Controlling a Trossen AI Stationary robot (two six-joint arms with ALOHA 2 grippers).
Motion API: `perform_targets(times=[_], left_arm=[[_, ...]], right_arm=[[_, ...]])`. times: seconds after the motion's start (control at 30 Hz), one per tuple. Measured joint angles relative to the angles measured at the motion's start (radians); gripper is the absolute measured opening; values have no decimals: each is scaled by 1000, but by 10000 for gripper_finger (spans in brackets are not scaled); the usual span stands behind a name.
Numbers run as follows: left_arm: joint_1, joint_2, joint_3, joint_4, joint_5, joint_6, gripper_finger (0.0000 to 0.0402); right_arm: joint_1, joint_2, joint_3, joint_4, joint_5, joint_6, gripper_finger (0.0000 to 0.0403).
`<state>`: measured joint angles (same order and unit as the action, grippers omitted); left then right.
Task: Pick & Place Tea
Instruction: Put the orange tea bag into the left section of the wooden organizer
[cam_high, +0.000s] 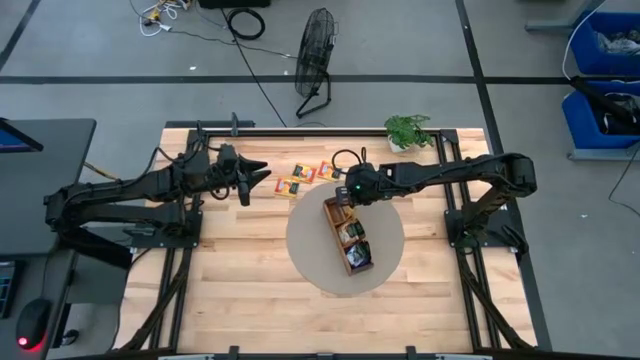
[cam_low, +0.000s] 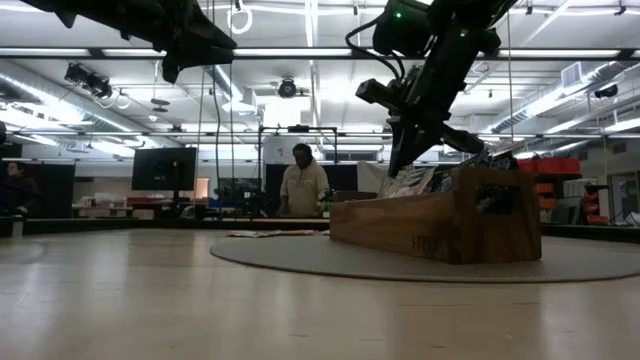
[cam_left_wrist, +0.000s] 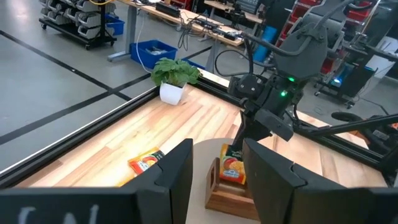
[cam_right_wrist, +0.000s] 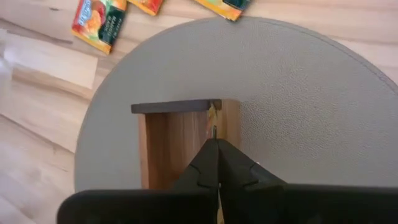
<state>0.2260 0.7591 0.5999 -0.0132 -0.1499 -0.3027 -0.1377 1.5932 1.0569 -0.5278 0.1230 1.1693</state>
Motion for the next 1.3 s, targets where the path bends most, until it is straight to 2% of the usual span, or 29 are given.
perform_targets(times=[0.23, 0.43, 0.77, 1.07, 1.17, 1.3], left_arm=[[0, 13, 0, 3, -11, 0, 144], [0, 21, 0, -15, -10, -14, 144], [0, 21, 0, -32, -10, -27, 144], [15, 35, 0, -87, -10, -68, 144], [49, 71, 0, -145, 31, -123, 144], [110, 148, 0, -142, 149, -183, 144]], right_arm=[[-8, 34, 0, 31, -35, 0, 8], [3, 43, 0, 70, -44, -20, 34], [4, 36, 0, 23, -45, -41, 154], [4, -81, 0, 24, 14, -137, 236], [4, -135, 0, 23, 35, -164, 247], [4, -202, 0, 21, 39, -202, 250]])
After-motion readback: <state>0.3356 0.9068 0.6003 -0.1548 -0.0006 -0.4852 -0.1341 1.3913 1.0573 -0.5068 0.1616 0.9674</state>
